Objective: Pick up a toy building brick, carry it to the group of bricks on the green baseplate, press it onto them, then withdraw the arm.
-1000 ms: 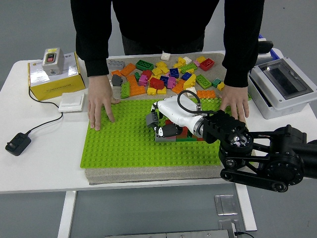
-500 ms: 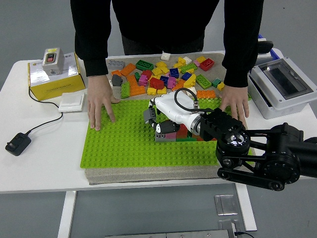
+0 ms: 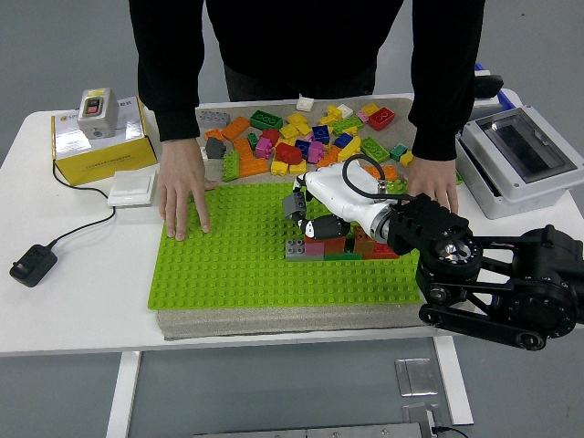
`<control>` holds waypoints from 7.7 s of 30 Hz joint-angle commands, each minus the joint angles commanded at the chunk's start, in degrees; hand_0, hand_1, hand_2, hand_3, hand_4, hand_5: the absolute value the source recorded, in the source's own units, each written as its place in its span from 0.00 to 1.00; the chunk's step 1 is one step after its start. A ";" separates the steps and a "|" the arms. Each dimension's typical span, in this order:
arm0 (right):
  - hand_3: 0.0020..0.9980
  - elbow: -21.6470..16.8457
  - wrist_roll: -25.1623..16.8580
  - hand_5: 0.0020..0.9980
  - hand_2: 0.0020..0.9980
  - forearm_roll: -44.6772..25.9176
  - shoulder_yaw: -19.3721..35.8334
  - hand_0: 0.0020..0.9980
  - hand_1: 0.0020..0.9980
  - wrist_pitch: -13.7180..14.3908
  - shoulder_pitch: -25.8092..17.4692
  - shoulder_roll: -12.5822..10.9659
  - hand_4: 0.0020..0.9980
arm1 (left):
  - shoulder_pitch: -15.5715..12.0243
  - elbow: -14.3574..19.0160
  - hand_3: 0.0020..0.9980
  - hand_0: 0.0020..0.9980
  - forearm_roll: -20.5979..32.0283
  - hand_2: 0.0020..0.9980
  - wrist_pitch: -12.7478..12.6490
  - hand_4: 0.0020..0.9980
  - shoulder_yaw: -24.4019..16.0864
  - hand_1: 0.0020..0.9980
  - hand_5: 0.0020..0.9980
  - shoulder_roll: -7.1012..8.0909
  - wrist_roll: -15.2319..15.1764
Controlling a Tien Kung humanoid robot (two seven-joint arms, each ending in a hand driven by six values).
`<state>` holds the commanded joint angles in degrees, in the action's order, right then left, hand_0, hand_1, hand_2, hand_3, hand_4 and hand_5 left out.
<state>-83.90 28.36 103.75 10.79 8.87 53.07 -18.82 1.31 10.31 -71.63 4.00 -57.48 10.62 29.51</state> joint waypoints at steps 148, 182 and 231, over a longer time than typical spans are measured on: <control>0.54 -1.43 -3.25 0.43 0.60 -4.58 0.19 0.04 0.10 2.07 -3.63 -3.82 0.53 | 0.18 0.00 0.73 0.72 -0.46 0.60 -1.73 0.23 -0.19 0.68 0.68 -0.11 -1.41; 0.62 -1.42 -4.46 0.49 0.61 -4.96 -0.07 0.04 0.10 2.29 -3.43 -4.30 0.60 | 0.37 0.00 0.70 0.72 -0.06 0.57 -2.09 0.22 0.39 0.68 0.68 -0.05 -1.97; 0.60 0.33 -5.77 0.55 0.59 -6.50 0.01 0.04 0.09 2.94 -3.28 -4.39 0.65 | 0.48 0.00 0.68 0.71 0.76 0.54 -2.53 0.19 0.75 0.67 0.69 -0.01 -3.44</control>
<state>-83.57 22.59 97.25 10.80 11.81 49.79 -23.21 1.79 10.31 -70.88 1.47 -56.73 10.62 26.07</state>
